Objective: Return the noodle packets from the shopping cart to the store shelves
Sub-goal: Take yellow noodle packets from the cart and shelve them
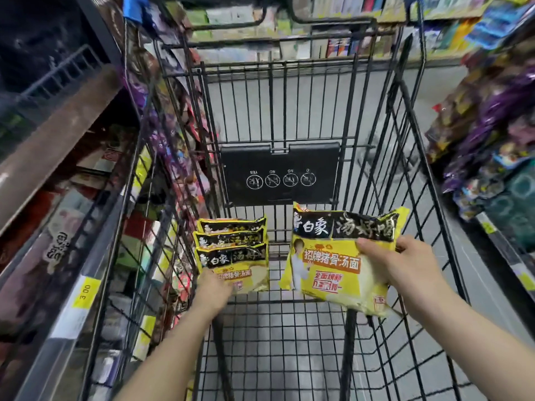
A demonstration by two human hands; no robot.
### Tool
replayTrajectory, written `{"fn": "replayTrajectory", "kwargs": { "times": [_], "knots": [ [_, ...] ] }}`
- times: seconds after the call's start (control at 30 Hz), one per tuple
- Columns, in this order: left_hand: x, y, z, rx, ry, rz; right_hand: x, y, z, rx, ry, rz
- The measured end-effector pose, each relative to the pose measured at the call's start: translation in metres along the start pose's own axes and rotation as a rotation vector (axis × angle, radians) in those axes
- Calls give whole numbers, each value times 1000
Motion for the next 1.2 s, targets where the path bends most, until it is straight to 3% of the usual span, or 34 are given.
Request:
{"fn": "replayTrajectory", "kwargs": {
  "times": [0.27, 0.47, 1.2],
  "knots": [
    [-58, -32, -74, 126, 180, 380, 3, -12, 3, -68, -7, 0],
    [-23, 4, -20, 129, 215, 304, -2, -13, 5, -63, 8, -23],
    [25, 3, 10, -18, -134, 481, -6, -14, 11, -78, 18, -113]
  ]
}}
Point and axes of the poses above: each hand's wrist, its own z-axis away from the middle knuckle, its own y-axis out of the back of the hand, x = y × z, the point moved 10 cm from there along -z, towards the middle knuckle, and after that the axes turned 2 degrees about y, right-handed, at the moved point
